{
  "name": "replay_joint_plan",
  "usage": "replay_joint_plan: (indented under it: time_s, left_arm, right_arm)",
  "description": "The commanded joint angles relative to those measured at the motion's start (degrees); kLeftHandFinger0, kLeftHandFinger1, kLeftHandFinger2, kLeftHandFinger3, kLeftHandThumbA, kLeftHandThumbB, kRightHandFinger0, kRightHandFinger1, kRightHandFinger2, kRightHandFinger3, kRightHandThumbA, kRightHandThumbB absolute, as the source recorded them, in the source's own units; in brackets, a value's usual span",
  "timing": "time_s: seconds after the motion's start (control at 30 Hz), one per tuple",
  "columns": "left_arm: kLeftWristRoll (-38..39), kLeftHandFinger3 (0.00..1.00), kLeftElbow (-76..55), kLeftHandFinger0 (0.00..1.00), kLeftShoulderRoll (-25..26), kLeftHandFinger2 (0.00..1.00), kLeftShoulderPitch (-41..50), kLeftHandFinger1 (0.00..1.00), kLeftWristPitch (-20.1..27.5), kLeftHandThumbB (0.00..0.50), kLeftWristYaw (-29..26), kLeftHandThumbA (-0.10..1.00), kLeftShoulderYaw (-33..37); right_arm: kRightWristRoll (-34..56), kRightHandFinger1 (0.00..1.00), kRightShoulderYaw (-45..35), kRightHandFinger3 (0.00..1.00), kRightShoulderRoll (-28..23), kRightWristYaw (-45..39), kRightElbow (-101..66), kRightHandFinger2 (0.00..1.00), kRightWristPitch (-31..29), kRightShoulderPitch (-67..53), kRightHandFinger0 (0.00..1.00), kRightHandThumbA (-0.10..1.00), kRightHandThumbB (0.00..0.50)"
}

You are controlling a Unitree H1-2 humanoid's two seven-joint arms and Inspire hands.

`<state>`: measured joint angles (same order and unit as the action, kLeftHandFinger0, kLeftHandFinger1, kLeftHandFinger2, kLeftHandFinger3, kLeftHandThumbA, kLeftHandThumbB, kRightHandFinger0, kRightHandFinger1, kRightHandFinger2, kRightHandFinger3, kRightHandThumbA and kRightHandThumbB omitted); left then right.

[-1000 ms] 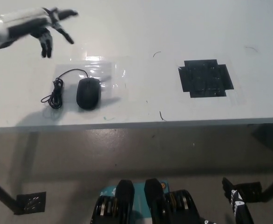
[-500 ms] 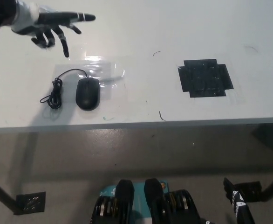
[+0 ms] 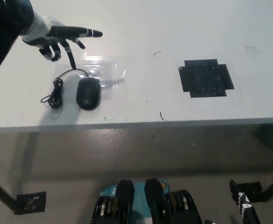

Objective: The robot uses left hand to click on the left button of the black mouse, which is placed on the left area of the table

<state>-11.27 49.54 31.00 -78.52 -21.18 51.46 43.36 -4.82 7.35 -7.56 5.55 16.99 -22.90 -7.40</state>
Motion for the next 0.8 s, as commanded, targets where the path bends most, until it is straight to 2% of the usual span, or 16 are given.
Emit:
replay_joint_plan:
  time_s: [0.0, 0.03, 0.07, 0.13, 0.17, 0.2, 0.27, 0.3, 0.33, 0.37, 0.4, 0.47, 0.53, 0.67, 0.7, 0.77]
  left_arm:
    - [-2.80, 1.00, 0.65, 0.03, 0.92, 0.74, -0.98, 0.32, 3.05, 0.457, 2.09, 1.00, -1.80]
    - [-2.96, 1.00, 0.56, 0.07, 1.03, 0.93, -0.76, 0.39, 4.02, 0.456, 2.48, 1.00, -1.76]
    - [-2.76, 1.00, -0.13, 0.06, 1.51, 1.00, 0.08, 0.40, 5.95, 0.437, 3.33, 1.00, -2.03]
    - [-2.46, 1.00, 0.27, 0.00, 0.81, 0.55, 0.69, 0.16, 1.85, 0.434, 1.93, 1.00, -3.40]
    - [-3.13, 1.00, 0.38, 0.00, 0.46, 0.43, 1.41, 0.12, 0.87, 0.430, -0.04, 1.00, -3.99]
    - [-3.13, 1.00, 0.38, 0.00, 0.46, 0.42, 1.41, 0.12, 0.87, 0.428, -0.04, 1.00, -3.99]
    - [-4.87, 1.00, 1.66, 0.00, 0.17, 0.49, 1.54, 0.19, 1.62, 0.414, 0.58, 1.00, -3.69]
    - [-5.53, 1.00, 2.71, 0.02, -0.03, 0.62, 1.34, 0.30, 1.64, 0.442, 1.29, 1.00, -3.27]
    - [-6.35, 1.00, 3.58, 0.12, -0.11, 0.79, 1.09, 0.44, 2.24, 0.472, 1.95, 1.00, -2.54]
    - [-6.72, 1.00, 3.17, 0.07, 0.21, 0.60, 1.48, 0.32, 4.60, 0.443, 1.58, 1.00, -2.61]
    - [-7.16, 1.00, 3.26, 0.04, 0.25, 0.59, 1.60, 0.30, 5.41, 0.440, 1.26, 1.00, -2.56]
    - [-7.98, 1.00, 3.36, 0.04, 0.24, 0.69, 1.83, 0.34, 6.62, 0.456, 1.21, 1.00, -2.40]
    - [-8.43, 1.00, 3.95, 0.00, -0.14, 0.68, 1.89, 0.31, 5.97, 0.494, 1.30, 1.00, -2.61]
    - [-8.80, 1.00, 7.00, 0.01, -1.68, 0.74, 1.74, 0.35, 5.24, 0.498, 1.91, 1.00, -3.05]
    - [-8.92, 1.00, 6.97, 0.01, -1.89, 0.68, 1.82, 0.34, 5.40, 0.497, 1.84, 1.00, -3.26]
    - [-8.93, 1.00, 6.50, 0.08, -2.51, 0.71, 1.67, 0.41, 3.81, 0.499, 2.90, 1.00, -3.59]
  right_arm:
    - [0.31, 1.00, -0.16, 1.00, -0.66, 1.28, -1.35, 1.00, -4.03, 0.55, 1.00, 1.00, 0.359]
    - [0.48, 1.00, -0.26, 1.00, -0.56, 1.27, -1.30, 1.00, -4.03, 0.58, 1.00, 1.00, 0.354]
    - [0.57, 1.00, -0.23, 1.00, -0.53, 1.22, -1.30, 1.00, -4.03, 0.60, 1.00, 1.00, 0.352]
    - [0.52, 1.00, -0.24, 1.00, -0.61, 1.16, -1.42, 1.00, -4.03, 0.61, 1.00, 1.00, 0.356]
    - [0.49, 1.00, -0.28, 1.00, -0.67, 1.17, -1.53, 1.00, -4.03, 0.65, 1.00, 1.00, 0.356]
    - [0.49, 1.00, -0.28, 1.00, -0.67, 1.17, -1.53, 1.00, -4.03, 0.65, 1.00, 1.00, 0.356]
    - [1.02, 1.00, -0.43, 1.00, -0.71, 0.46, -1.40, 1.00, -4.03, 0.83, 1.00, 1.00, 0.368]
    - [1.01, 1.00, -0.45, 1.00, -0.79, 0.39, -1.31, 1.00, -4.03, 0.97, 1.00, 1.00, 0.368]
    - [0.98, 1.00, -0.47, 1.00, -0.80, 0.45, -1.28, 1.00, -4.03, 1.04, 1.00, 1.00, 0.364]
    - [0.67, 1.00, -0.29, 1.00, -0.88, 0.73, -1.19, 1.00, -4.03, 1.27, 1.00, 1.00, 0.354]
    - [0.80, 1.00, -0.32, 1.00, -0.85, 0.60, -1.16, 1.00, -4.03, 1.34, 1.00, 1.00, 0.356]
    - [0.91, 1.00, -0.28, 1.00, -0.83, 0.45, -1.28, 1.00, -4.03, 1.34, 1.00, 1.00, 0.355]
    - [0.67, 1.00, -0.23, 1.00, -0.79, 0.59, -1.12, 1.00, -4.03, 1.38, 1.00, 1.00, 0.365]
    - [0.55, 1.00, -0.09, 1.00, -0.82, 0.58, -0.74, 1.00, -4.03, 1.34, 1.00, 1.00, 0.368]
    - [0.68, 1.00, -0.19, 1.00, -0.74, 0.45, -0.78, 1.00, -4.03, 1.28, 1.00, 1.00, 0.375]
    - [1.02, 1.00, -0.18, 1.00, -0.73, 0.04, -0.69, 1.00, -4.03, 1.19, 1.00, 1.00, 0.378]
